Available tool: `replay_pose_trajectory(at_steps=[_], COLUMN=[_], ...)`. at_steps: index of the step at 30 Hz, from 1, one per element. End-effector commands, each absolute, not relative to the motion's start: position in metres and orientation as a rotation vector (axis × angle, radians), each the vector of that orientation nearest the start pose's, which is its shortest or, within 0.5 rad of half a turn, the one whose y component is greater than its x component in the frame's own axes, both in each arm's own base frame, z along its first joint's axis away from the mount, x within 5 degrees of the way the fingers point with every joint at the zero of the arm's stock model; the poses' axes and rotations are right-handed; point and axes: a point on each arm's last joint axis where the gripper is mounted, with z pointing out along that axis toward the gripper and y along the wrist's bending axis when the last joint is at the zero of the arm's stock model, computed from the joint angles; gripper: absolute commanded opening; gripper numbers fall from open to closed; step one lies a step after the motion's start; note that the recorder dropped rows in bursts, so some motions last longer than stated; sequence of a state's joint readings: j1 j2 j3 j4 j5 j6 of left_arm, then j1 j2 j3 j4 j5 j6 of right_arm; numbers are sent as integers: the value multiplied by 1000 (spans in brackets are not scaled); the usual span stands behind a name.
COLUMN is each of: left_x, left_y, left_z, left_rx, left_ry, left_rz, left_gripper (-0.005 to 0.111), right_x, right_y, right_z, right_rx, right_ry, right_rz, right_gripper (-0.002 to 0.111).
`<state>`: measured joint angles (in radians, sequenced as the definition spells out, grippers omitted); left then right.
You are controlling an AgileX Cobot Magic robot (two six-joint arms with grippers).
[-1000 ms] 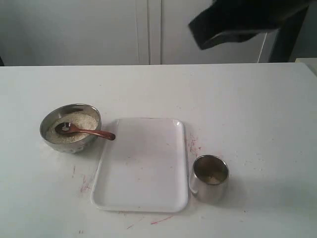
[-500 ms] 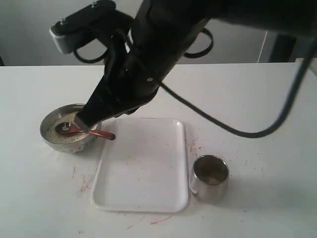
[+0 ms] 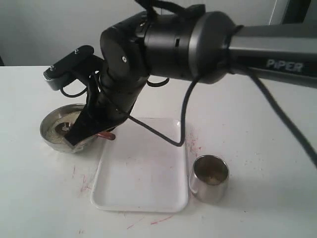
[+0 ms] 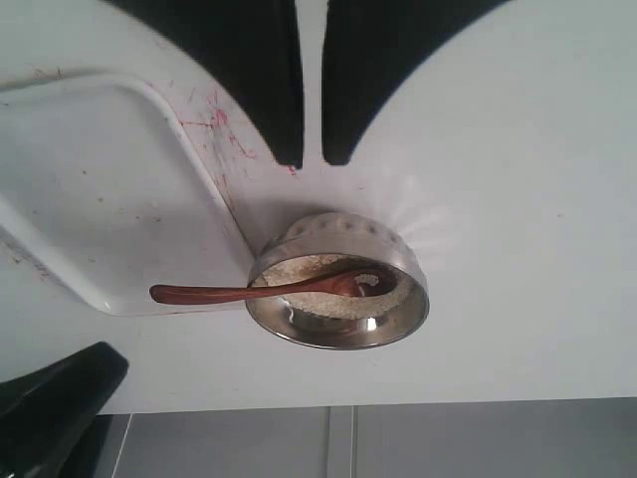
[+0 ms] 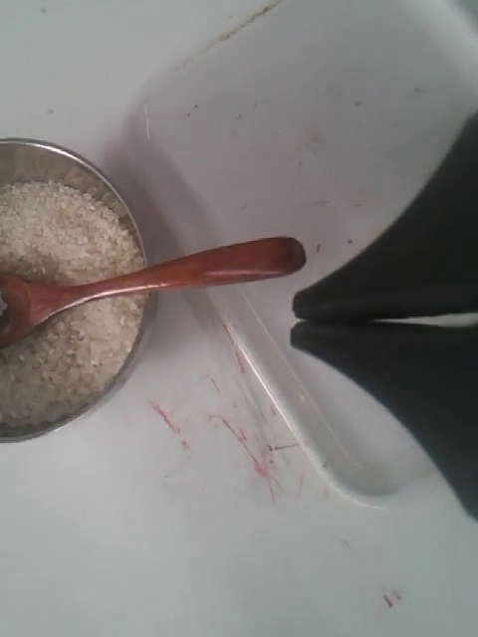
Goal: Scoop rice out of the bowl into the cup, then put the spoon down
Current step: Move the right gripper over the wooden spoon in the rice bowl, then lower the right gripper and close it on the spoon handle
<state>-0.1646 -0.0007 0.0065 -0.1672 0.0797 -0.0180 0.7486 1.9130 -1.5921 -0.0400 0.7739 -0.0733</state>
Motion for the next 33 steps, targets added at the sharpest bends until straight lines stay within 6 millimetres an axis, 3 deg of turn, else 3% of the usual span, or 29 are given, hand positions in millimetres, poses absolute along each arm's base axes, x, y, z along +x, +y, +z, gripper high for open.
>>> replay_pose_trajectory(at_steps=[1,7,15,20,21,22,29,33], left_x=[55,55,55,55,55,55,55,55], left_y=[-11,-11,-11,-11,-11,-11,-11,-11], left_z=[206,206,206,206,206,206,206,206], left_rx=[-8,-8,-8,-8,-8,-8,-8,-8], left_ry=[1566,1566,1566,1566,1566,1566,1566,1566], left_rz=[-299,-299,-299,-299,-299,-299,-299,-299], left_gripper=[14,14,14,14,14,14,14,14], right_x=[334,350,352,351,351,351,349,350], right_y=[296,300,303,302,302,302,301,306], right_z=[260,263,263,263,263,263,258,236], right_rx=[-982,-964,-1048,-1183,-1200,-1234,-1446,-1467], right_ry=[2367,2374,2314,2253,2245,2226,2145,2217], right_rz=[205,194,171,129,123,111,49,88], right_gripper=[0,0,2,35,50,58,58,58])
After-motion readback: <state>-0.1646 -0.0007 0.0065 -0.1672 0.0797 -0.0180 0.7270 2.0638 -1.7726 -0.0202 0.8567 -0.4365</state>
